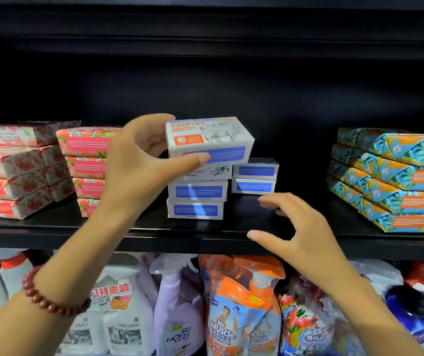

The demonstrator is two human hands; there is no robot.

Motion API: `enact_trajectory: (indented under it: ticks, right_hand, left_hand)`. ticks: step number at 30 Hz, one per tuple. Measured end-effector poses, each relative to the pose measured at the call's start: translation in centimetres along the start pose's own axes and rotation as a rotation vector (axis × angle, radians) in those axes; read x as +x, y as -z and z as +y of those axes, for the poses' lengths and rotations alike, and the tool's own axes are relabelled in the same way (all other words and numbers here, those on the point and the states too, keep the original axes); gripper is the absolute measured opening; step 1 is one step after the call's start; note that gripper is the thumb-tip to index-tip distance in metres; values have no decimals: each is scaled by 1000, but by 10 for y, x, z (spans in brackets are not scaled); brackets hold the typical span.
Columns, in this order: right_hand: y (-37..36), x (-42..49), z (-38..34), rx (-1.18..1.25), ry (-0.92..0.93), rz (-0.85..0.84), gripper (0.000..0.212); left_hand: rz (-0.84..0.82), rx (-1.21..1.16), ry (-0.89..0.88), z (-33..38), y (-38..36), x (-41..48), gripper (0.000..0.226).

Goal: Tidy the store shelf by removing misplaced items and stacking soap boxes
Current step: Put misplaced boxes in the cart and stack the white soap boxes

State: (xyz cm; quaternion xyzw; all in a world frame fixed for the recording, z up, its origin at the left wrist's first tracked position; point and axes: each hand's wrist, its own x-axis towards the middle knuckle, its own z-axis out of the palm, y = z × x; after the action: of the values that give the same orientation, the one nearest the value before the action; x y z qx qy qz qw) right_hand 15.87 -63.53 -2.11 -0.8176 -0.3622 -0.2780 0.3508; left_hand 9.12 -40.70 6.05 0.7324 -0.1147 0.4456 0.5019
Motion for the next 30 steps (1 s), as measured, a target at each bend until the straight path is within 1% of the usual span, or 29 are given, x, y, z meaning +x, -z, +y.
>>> enact_trajectory:
  ticks: [2, 4, 5, 6, 7, 8, 9, 11, 12, 13, 16, 17, 20, 22, 24, 26, 27, 30]
  right_hand:
    - [-4, -4, 4, -83, -6, -100, 56]
    - [-8, -7, 7, -121, -6, -128, 45]
    - [-9, -8, 8, -132, -4, -120, 39]
    - [-10, -8, 8, -143, 4, -108, 35]
    - [-10, -8, 8, -153, 9, -101, 34]
    - [-11, -8, 8, -161, 9, -102, 33]
    - [-11, -8, 9, -169, 7, -106, 33]
    - [-12, -10, 9, -188, 13, -109, 34]
    - [-12, -10, 9, -196, 14, -110, 33]
    - [-12, -10, 9, -202, 14, -111, 32]
    - [-12, -10, 9, -214, 14, -117, 32]
    - [-11, -10, 9, -215, 11, -122, 32]
    - [-8, -7, 6, -184, -8, -150, 32]
    - [-3, -2, 4, -109, -31, -171, 32]
    - [2, 5, 4, 25, -62, -143, 29]
    - [4, 16, 8, 125, -81, -55, 33]
    - [5, 22, 11, 135, -90, -11, 36]
    - [3, 43, 24, 79, -114, 62, 45]
  left_hand:
    - [21, 71, 24, -5, -3, 10, 74]
    - [20, 135, 52, -10, -8, 14, 75]
    - [16, 143, 69, -14, -10, 16, 70]
    - [11, 137, 83, -18, -11, 18, 60]
    - [1, 134, 89, -21, -13, 18, 49]
    - [-2, 139, 86, -24, -14, 18, 44]
    - [5, 153, 80, -28, -16, 17, 48]
    - [71, 184, 79, -34, -18, 14, 70]
    - [107, 184, 76, -37, -19, 13, 73]
    - [133, 176, 66, -38, -20, 12, 70]
    - [145, 173, 22, -37, -22, 9, 42]
    - [141, 165, 21, -37, -22, 8, 38]
    - [161, 130, 16, -39, -21, -1, 38]
    - [224, 151, -69, -37, -20, -12, 38]
    - [267, 248, -232, -35, -22, -27, 29]
    - [241, 315, -335, -38, -28, -46, 16]
    - [203, 328, -338, -42, -33, -55, 12]
    - [21, 363, -276, -55, -47, -73, 20]
